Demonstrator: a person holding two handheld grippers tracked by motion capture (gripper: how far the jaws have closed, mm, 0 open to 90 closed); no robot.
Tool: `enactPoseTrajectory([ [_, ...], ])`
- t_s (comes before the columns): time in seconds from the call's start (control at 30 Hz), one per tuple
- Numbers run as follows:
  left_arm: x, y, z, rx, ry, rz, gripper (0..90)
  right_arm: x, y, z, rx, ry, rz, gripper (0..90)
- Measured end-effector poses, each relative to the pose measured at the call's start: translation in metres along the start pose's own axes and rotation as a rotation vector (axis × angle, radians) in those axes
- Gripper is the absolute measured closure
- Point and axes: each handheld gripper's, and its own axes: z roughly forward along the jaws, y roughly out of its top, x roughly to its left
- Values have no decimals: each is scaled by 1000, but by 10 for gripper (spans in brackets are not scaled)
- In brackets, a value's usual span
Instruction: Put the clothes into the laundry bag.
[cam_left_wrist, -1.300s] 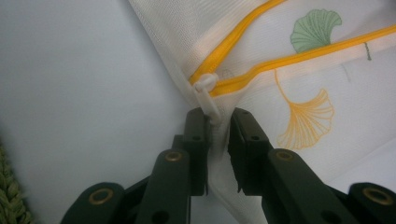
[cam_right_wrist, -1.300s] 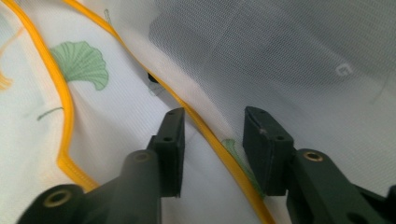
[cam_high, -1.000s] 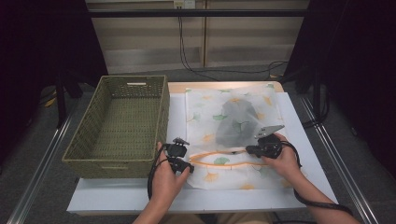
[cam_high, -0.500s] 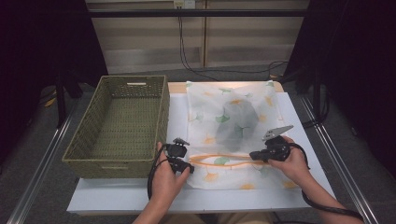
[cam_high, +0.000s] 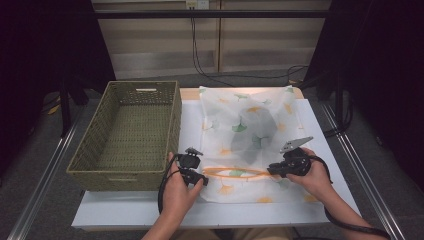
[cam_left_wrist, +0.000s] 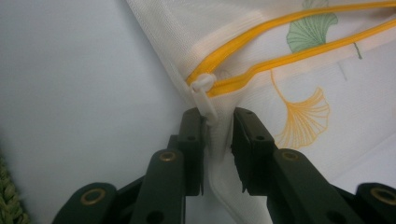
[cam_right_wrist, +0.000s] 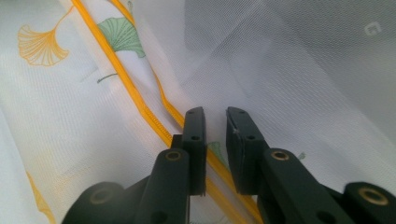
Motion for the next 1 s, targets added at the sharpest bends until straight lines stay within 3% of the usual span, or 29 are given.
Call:
enactPoseTrajectory([
  [0.2,0,-1,0,2,-3,-5,740,0,6,-6,-55,-15,20,585],
  [0.4,-1,-3,-1,15,-17,-10,713,4,9,-9,-77,-26,30,456],
  [0.57,-1,-6,0,25,-23,-17,683,7,11,-7,-91,-13,27,401],
  [0.67,0,-7,-1,19,-22,-15,717,10,14,-5,-91,0,24,373],
  [0.73,0,-8,-1,21,-27,-24,692,12,15,-4,-91,9,18,374],
  [0.8,0,-8,-1,12,-6,-21,654,13,17,-2,-95,11,2,373],
  [1.0,1,-9,-1,25,-18,-28,681,14,18,0,-87,14,2,369],
])
